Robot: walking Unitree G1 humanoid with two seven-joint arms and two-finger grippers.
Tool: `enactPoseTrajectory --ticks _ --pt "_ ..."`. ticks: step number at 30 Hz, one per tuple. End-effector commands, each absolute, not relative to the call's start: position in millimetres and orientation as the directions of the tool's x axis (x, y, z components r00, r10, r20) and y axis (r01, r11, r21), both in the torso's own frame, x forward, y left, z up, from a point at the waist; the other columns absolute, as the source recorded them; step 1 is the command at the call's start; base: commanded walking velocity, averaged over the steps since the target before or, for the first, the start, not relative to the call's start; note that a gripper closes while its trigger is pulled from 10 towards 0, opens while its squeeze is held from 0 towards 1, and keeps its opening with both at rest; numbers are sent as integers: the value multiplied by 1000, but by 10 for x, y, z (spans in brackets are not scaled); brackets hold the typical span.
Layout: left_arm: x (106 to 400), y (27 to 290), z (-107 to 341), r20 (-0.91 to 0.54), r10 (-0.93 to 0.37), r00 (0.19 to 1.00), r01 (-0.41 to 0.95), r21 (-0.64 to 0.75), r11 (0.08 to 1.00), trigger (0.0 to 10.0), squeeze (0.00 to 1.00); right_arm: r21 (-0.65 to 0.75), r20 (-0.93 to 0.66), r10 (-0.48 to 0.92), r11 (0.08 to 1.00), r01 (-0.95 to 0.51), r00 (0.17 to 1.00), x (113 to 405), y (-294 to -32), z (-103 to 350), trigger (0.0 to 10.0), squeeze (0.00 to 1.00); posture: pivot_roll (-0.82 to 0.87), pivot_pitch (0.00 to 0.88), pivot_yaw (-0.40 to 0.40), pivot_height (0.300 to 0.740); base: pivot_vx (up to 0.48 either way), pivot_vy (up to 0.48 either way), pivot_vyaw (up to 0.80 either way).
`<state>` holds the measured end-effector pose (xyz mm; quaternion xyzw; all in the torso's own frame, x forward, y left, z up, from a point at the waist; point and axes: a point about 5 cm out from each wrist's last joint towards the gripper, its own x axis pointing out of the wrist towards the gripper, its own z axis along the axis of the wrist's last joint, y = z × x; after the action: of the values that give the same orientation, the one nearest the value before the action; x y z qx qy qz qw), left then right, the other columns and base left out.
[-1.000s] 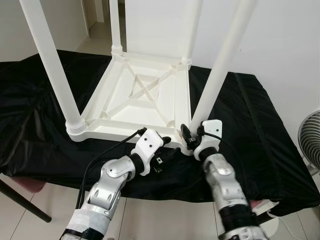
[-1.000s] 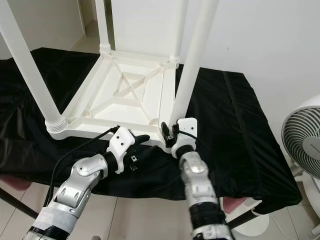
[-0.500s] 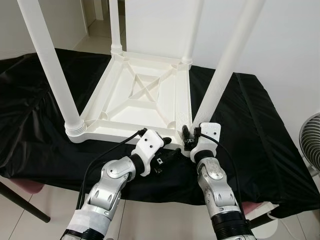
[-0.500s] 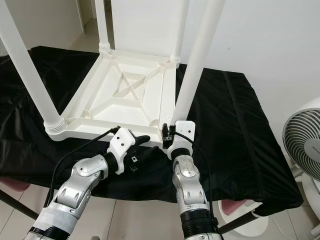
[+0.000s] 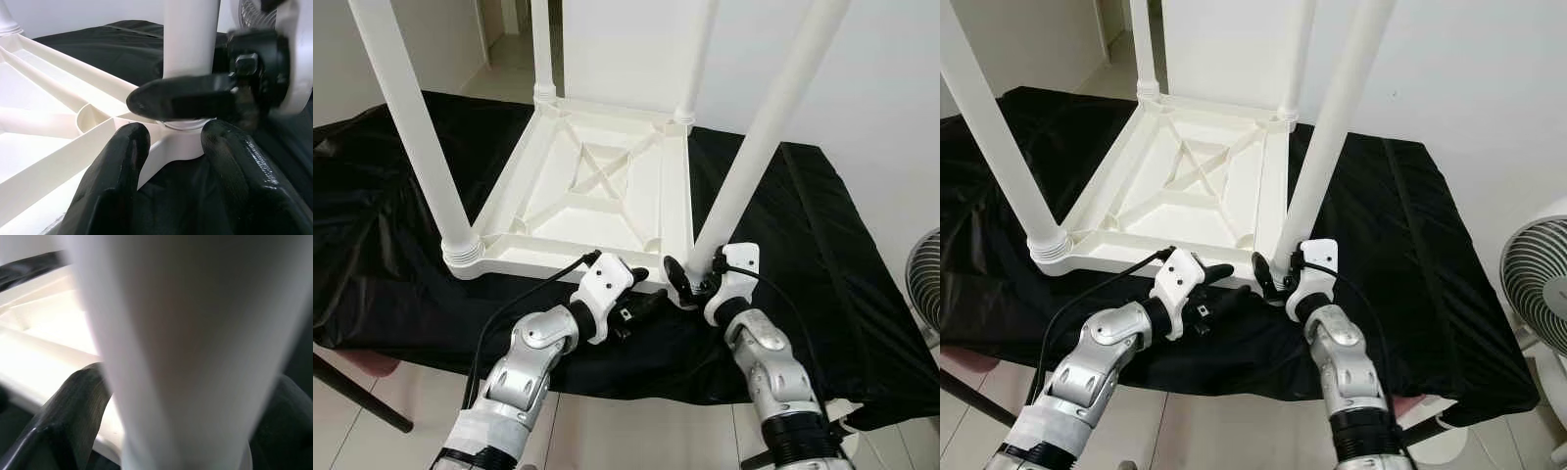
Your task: Building children table
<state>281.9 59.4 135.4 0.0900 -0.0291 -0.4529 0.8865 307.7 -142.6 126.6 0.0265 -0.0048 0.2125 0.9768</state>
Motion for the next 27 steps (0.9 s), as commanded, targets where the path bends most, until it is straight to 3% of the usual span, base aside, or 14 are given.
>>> enactPoseTrajectory --ticks 1,7,13,14,15,16,19,20,21,22,23,27 --pt "2844 596 1372 -21 -775 632 762 197 616 10000 0 -7 38 511 860 -511 859 3104 -1423 1325 10000 0 94 0 -76 740 0 0 0" --pt "2852 597 1379 -21 -776 630 763 199 614 10000 0 -70 29 609 792 -606 792 3143 -1443 1362 10000 0 99 0 -74 740 0 0 0" --pt "2869 627 1405 -17 -770 638 756 205 622 10000 0 -114 -60 733 669 -734 677 3231 -1475 1313 10000 0 111 4 -68 740 0 0 0" --pt "2872 628 1410 -16 -769 639 755 206 623 10000 0 -123 -79 742 656 -745 666 3251 -1488 1294 9647 0 117 6 -70 740 0 0 0" --pt "2872 632 1416 -14 -768 641 753 206 625 10000 0 -133 -90 740 654 -744 667 3277 -1503 1282 8235 0 120 5 -70 740 0 0 0" --pt "2874 635 1420 -13 -766 643 751 207 627 10000 0 -133 -96 737 656 -743 669 3297 -1519 1275 4980 0 123 6 -70 740 0 0 0" --pt "2875 638 1423 -13 -765 644 750 207 628 10000 0 -132 -99 736 658 -742 670 3310 -1529 1270 4471 0 123 6 -70 740 0 0 0" --pt "2878 643 1426 -12 -763 646 748 207 630 10000 0 -135 -105 734 658 -741 671 3323 -1541 1262 2353 0 131 7 -70 740 0 0 0" --pt "2878 643 1426 -12 -763 646 748 207 630 10000 0 -135 -105 734 658 -741 671 3323 -1541 1262 2353 0 131 7 -70 740 0 0 0" --pt "2880 650 1429 -12 -762 648 747 207 632 10000 0 -137 -112 731 659 -739 673 3334 -1553 1253 1686 0 133 6 -68 740 0 0 0" --pt "2879 654 1431 -11 -761 649 746 208 633 10000 0 -135 -117 732 658 -741 671 3340 -1563 1243 0 0 133 6 -68 740 0 0 0" --pt "2880 657 1436 -10 -760 650 745 209 634 10000 0 -130 -123 725 665 -736 677 3345 -1591 1215 0 0 133 4 -64 740 0 0 0"
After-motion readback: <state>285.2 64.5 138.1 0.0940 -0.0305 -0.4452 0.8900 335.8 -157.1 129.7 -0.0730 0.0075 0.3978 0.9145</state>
